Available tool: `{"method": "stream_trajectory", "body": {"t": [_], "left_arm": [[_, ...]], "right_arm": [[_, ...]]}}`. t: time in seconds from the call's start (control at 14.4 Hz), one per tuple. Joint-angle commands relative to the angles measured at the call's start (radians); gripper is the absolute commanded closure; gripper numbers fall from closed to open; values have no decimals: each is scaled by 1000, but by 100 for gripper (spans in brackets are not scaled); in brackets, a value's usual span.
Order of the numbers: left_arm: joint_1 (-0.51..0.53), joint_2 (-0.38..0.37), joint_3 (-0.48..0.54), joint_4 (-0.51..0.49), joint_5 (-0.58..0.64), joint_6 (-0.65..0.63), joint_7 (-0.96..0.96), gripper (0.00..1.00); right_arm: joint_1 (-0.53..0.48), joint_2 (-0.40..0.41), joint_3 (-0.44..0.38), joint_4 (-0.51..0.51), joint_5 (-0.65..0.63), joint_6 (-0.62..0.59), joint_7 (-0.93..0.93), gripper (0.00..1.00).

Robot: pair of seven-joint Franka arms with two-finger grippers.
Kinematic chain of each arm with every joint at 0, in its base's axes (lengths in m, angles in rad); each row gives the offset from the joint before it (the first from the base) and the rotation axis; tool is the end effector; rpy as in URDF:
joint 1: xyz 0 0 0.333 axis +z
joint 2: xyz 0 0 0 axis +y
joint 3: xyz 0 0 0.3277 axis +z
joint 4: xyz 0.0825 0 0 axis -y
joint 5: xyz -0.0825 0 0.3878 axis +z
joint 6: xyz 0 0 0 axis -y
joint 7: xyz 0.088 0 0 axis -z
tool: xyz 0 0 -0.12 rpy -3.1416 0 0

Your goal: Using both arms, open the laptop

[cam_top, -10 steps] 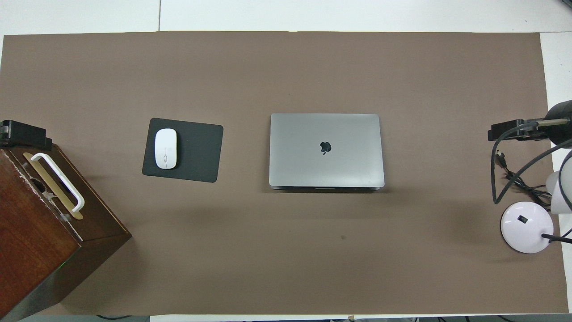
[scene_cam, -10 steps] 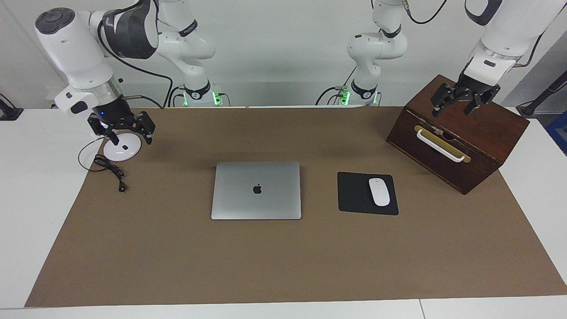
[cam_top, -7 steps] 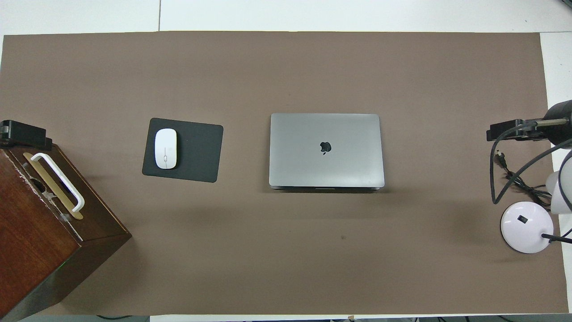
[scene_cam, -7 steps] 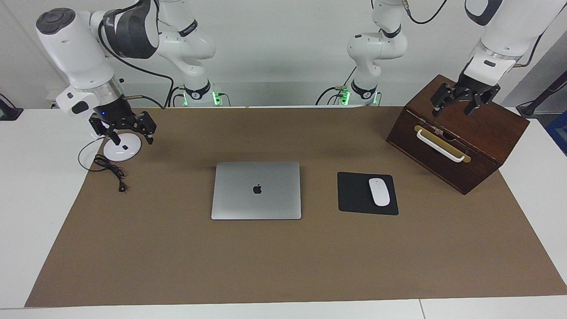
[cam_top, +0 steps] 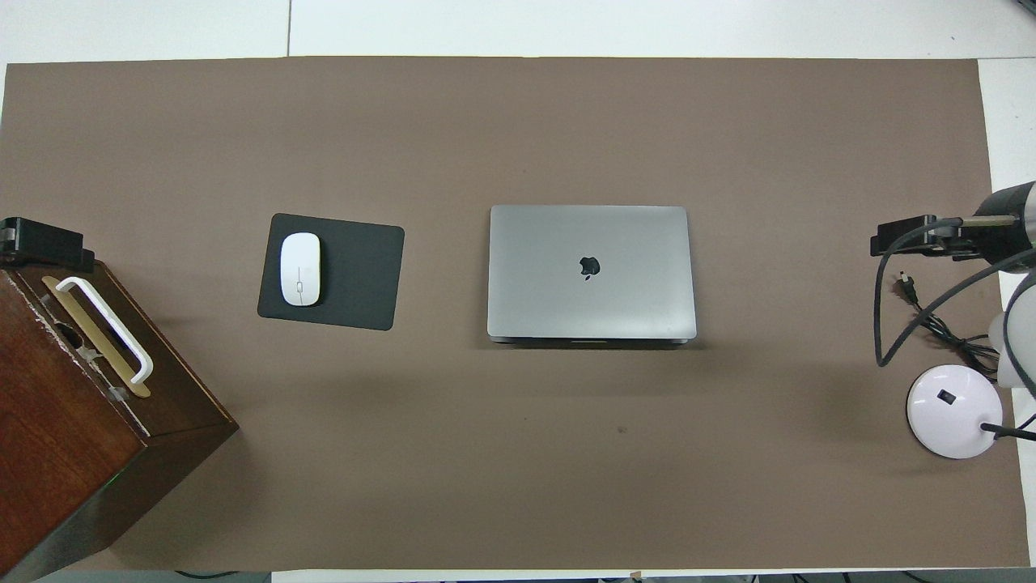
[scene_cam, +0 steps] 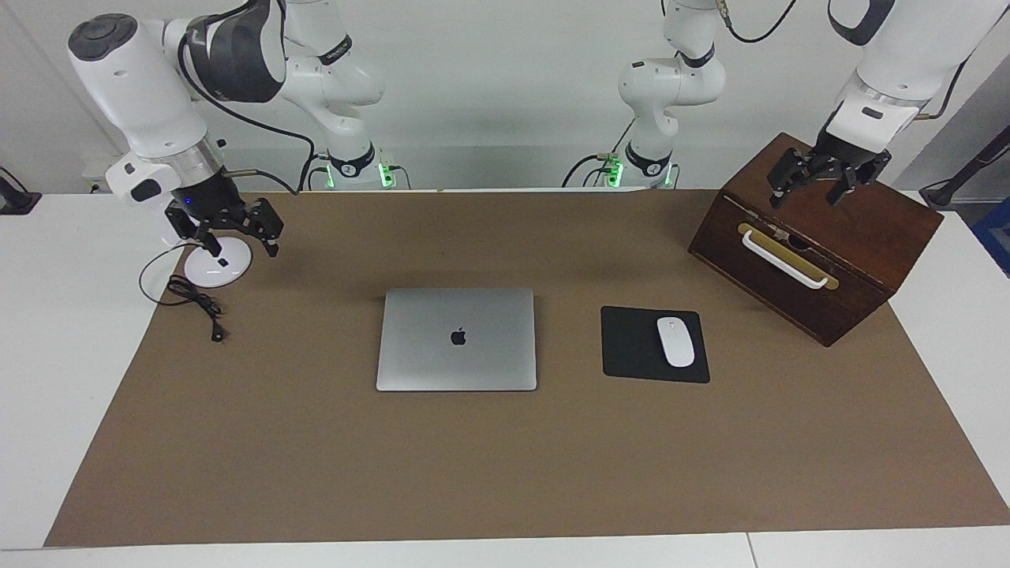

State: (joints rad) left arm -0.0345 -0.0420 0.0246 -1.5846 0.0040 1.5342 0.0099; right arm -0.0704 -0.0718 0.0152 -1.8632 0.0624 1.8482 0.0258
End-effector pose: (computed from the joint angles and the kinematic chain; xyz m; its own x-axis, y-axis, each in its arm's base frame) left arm 0.5410 -0.0046 0.6365 0.9998 -0.0197 -0.0084 -0.0197 -0.9998 -0.0029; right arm 0.5494 -0.0244 0.5468 0.9937 -0.0978 0.0547 -0.0944 -0.9937 -0.0612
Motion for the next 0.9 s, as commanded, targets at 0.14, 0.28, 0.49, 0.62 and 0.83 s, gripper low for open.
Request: {"method": "stream_trajectory", "body": {"t": [0.14,0.28,0.49,0.62,0.83], "left_arm": [[1,-22,-3,-31,14,18,-7,0],[1,-22,-3,-31,14,18,-7,0],[-1,-22,-2,-31,14,18,-7,0],[-5,-22,-2,-31,16,18,-8,0],[-8,-22,-3,-31,16,20,-11,0]], "right_arm": [[32,-54,3,-97,117,54,178,0],[58,-74,3,-129,145,75,265,0],[75,-114,3,-214,172,149,281,0],[77,-128,3,-238,178,166,281,0],[78,-128,3,-238,178,166,280,0]]}}
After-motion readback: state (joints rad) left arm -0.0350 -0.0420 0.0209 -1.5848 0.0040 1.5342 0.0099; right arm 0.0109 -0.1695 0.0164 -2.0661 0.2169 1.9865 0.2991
